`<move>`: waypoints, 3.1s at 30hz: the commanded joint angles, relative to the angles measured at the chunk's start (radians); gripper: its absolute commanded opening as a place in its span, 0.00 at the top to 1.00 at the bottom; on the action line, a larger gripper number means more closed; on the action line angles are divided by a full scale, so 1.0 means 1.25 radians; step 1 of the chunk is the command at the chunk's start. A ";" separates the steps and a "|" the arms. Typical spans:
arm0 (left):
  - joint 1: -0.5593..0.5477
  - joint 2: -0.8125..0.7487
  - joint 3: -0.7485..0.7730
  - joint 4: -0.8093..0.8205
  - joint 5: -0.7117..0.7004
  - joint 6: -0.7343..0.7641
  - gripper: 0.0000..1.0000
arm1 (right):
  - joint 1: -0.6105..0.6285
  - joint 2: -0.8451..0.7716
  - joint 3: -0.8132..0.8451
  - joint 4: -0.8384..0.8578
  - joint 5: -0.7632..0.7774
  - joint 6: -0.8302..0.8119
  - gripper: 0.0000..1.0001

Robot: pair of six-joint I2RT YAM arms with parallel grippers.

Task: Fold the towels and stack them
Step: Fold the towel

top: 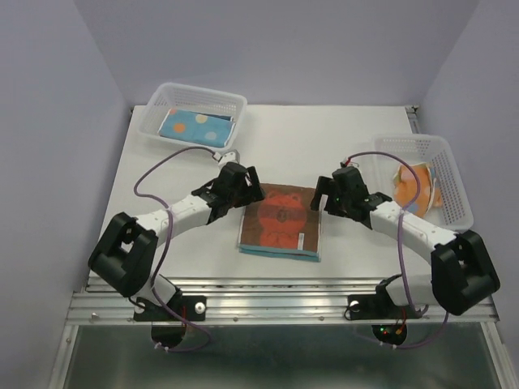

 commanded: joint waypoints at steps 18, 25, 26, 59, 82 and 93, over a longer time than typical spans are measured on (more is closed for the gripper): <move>0.110 0.289 0.230 0.002 0.070 0.098 0.35 | -0.123 0.323 0.214 0.105 -0.077 -0.105 0.25; 0.116 0.341 0.262 0.002 0.085 0.101 0.43 | -0.140 0.374 0.234 0.115 -0.086 -0.114 0.33; 0.117 0.349 0.263 0.002 0.087 0.099 0.48 | -0.143 0.378 0.235 0.117 -0.091 -0.114 0.38; 0.077 0.007 -0.118 0.284 0.210 0.065 1.00 | -0.137 0.040 -0.046 0.210 -0.422 -0.084 0.99; 0.020 -0.393 -0.457 0.354 0.262 -0.033 1.00 | -0.118 -0.307 -0.229 0.066 -0.520 -0.035 0.99; 0.017 -0.513 -0.553 0.326 0.314 -0.088 1.00 | -0.118 -0.357 -0.307 0.079 -0.565 -0.017 0.98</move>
